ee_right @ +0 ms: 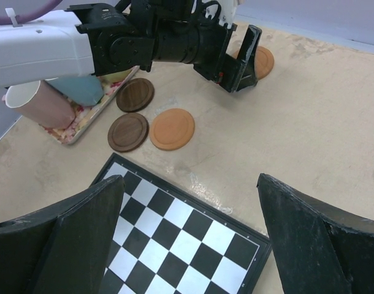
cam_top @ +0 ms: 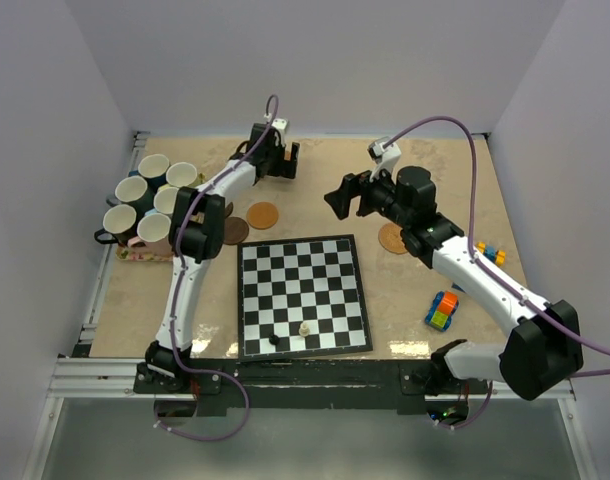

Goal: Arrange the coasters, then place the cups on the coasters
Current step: Move the coaster to the center of the board.

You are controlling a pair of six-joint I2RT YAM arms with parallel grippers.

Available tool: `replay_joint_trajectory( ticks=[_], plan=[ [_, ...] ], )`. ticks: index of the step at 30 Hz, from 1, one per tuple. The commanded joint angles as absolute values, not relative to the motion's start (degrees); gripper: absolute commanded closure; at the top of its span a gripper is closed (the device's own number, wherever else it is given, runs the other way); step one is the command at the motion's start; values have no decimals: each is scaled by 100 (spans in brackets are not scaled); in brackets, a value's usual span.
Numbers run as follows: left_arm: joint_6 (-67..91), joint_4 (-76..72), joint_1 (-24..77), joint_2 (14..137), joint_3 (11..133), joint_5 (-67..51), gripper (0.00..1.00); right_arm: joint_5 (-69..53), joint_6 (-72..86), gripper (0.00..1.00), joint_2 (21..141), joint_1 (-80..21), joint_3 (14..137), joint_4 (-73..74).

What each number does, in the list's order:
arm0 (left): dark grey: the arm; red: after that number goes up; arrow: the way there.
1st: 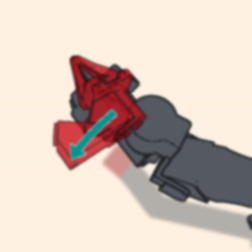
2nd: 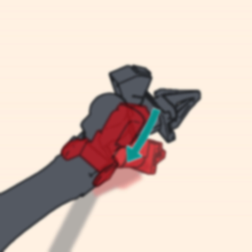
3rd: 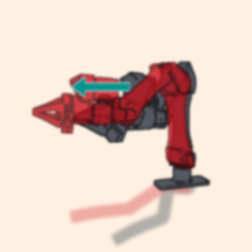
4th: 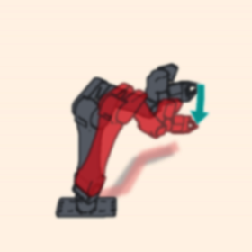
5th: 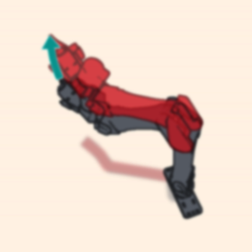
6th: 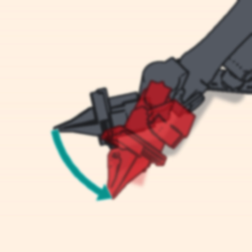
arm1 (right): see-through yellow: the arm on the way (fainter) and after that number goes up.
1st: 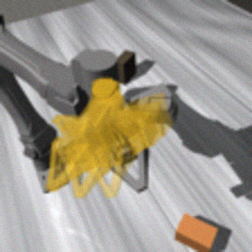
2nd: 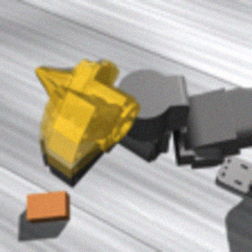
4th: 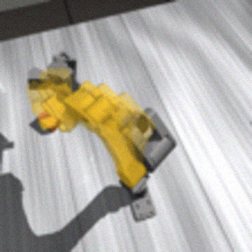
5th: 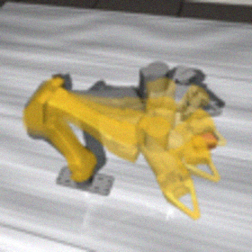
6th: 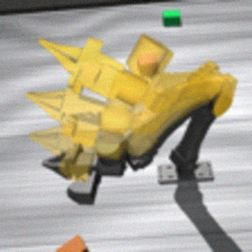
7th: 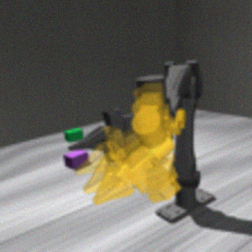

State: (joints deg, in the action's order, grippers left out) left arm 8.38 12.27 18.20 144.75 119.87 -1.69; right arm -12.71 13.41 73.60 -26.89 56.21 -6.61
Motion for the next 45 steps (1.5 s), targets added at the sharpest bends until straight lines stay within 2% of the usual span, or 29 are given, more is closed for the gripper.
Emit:
replay_joint_trajectory(
  ticks=[1,5,11,15,23,29,33,36,45],
  plan=[
    [914,977,1890,13853,11682,-369,0,-1134,1195,4,7058,-2698,5730,-598],
    [800,458,1898,13343,11277,-404,0,-1099,1108,3,7023,-2698,5765,-501],
    [607,431,1907,12851,11101,-413,0,-932,1134,4,6917,-2698,5722,-422],
    [492,404,1907,12105,10671,-300,0,-835,1151,6,6917,-2698,5704,-361],
    [642,588,1855,9776,8818,325,0,-598,1178,24,7320,-2812,5897,-185],
    [896,985,1135,8571,7552,-132,0,-246,1037,39,8058,-3400,6529,306],
    [555,555,906,7824,6611,710,0,122,1099,41,8734,-3901,7144,649],
    [413,519,905,7603,6539,1054,0,439,1116,42,9376,-4200,7662,887],
    [668,378,914,7462,6390,783,0,579,1064,47,11178,-4421,9200,1133]
  ],
)
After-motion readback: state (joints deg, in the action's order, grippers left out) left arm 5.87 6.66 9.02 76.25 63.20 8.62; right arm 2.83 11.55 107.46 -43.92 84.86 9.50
